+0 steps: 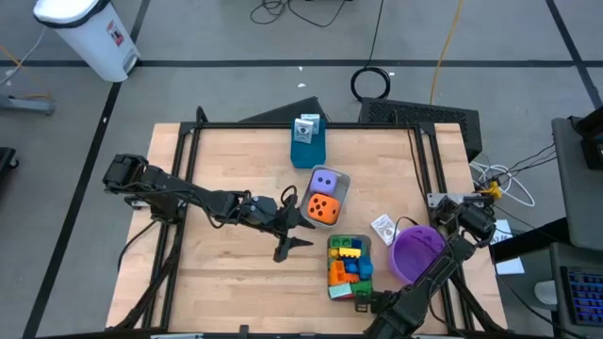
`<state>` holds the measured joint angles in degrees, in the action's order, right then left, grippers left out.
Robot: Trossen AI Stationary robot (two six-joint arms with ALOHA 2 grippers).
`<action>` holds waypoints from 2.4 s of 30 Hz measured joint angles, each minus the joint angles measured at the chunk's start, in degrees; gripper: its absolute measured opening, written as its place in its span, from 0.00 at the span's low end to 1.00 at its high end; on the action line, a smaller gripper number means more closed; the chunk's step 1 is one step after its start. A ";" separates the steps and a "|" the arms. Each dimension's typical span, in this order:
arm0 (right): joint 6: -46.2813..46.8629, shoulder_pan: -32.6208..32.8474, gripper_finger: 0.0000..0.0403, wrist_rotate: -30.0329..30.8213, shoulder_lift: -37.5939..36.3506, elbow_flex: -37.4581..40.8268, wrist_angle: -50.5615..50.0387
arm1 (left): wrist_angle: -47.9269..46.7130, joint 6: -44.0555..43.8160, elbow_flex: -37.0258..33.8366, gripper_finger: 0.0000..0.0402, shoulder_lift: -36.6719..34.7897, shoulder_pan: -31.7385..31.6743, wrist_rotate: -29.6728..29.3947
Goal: Pick & Place Toys
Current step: Put the green game piece into the black bin, then put the brown deck of cards into the blue bin
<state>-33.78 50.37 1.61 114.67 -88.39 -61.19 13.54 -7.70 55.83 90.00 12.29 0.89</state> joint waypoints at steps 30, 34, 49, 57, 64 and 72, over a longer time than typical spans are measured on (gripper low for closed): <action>6.59 -3.56 0.17 17.88 -1.16 -18.41 -18.94 | 0.02 -1.16 0.00 0.57 0.00 0.00 0.00; 2.63 -7.26 0.17 17.87 -1.16 -17.31 -19.53 | 0.02 -1.33 0.00 0.57 0.00 0.03 0.01; 2.80 -13.42 0.31 13.97 -1.16 -17.10 -19.08 | 0.00 1.38 0.00 0.57 0.00 1.09 0.04; 7.04 -15.40 0.40 11.72 -1.85 -17.08 -19.74 | 2.20 -1.10 0.00 0.57 0.00 1.07 -1.39; 12.63 -19.89 0.37 12.15 -9.13 -17.05 -19.93 | 6.80 -0.27 0.06 0.57 -0.59 0.28 -0.96; 24.03 -29.75 0.32 14.86 -23.41 -12.56 -20.05 | 6.65 -2.83 0.09 0.57 -0.59 -3.52 -0.98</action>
<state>-9.74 20.62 16.47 91.26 -100.96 -81.24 20.19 -10.53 55.92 89.41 8.77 -0.10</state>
